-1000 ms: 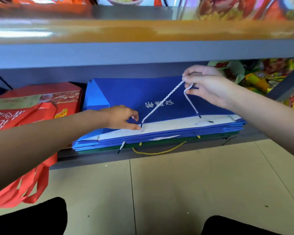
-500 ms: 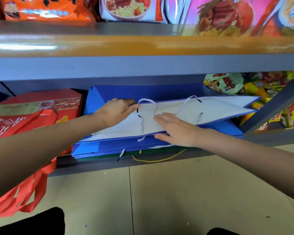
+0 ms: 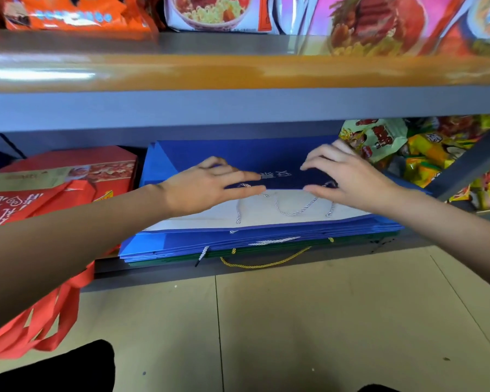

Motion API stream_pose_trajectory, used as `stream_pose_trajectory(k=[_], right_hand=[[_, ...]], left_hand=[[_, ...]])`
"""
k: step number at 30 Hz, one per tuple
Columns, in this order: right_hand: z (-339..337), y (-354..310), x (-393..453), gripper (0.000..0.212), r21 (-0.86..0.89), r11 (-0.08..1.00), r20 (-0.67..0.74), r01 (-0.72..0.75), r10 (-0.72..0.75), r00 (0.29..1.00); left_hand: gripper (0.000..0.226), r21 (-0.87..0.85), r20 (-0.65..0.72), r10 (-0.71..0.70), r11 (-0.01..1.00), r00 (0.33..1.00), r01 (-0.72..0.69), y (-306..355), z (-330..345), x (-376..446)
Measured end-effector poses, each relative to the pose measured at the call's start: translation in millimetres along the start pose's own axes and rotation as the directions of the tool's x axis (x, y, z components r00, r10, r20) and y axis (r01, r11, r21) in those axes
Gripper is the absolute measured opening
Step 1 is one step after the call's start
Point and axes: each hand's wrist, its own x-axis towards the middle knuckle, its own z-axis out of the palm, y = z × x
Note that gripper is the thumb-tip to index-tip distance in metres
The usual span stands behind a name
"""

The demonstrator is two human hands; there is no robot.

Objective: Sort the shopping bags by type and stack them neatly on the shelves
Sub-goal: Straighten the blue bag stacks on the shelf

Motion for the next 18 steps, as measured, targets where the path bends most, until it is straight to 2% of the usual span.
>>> stream_pose_trajectory(k=[2, 3, 5, 9, 12, 15, 18], right_hand=[[4.9, 12.4, -4.8, 0.050, 0.034, 0.993, 0.247, -0.110, 0.099, 0.964], [8.4, 15.9, -7.7, 0.050, 0.034, 0.992, 0.282, -0.119, 0.104, 0.954], [11.2, 19.9, -11.6, 0.043, 0.073, 0.986, 0.237, -0.147, 0.126, 0.963], [9.0, 26.1, -11.0, 0.028, 0.176, 0.961, 0.053, -0.216, 0.209, 0.976], [10.4, 23.7, -6.4, 0.025, 0.239, 0.947, 0.031, -0.216, 0.215, 0.976], [16.0, 18.7, -3.6, 0.024, 0.197, 0.959, -0.006, -0.205, 0.210, 0.978], [25.9, 13.1, -3.6, 0.026, 0.070, 0.975, -0.014, -0.212, 0.213, 0.977]], left_hand=[[0.063, 0.018, 0.042, 0.035, 0.999, 0.999, -0.036, -1.5, 1.7, -2.1], [0.059, 0.019, 0.060, 0.051, 0.998, 0.997, -0.052, -2.2, 2.0, -3.4], [0.055, -0.005, 0.072, 0.061, 0.998, 0.996, -0.061, -4.5, 2.9, -5.2], [0.046, -0.008, 0.009, 0.061, 0.998, 0.998, -0.061, -10.1, 9.4, -5.0], [0.028, -0.006, -0.030, 0.023, 1.000, 0.999, -0.024, -1.9, 11.3, 0.0], [0.024, -0.071, -0.051, 0.010, 0.997, 0.999, -0.014, 15.3, 9.8, 14.7], [0.022, -0.132, -0.059, -0.019, 0.991, 0.998, 0.011, 23.4, 10.1, 29.5]])
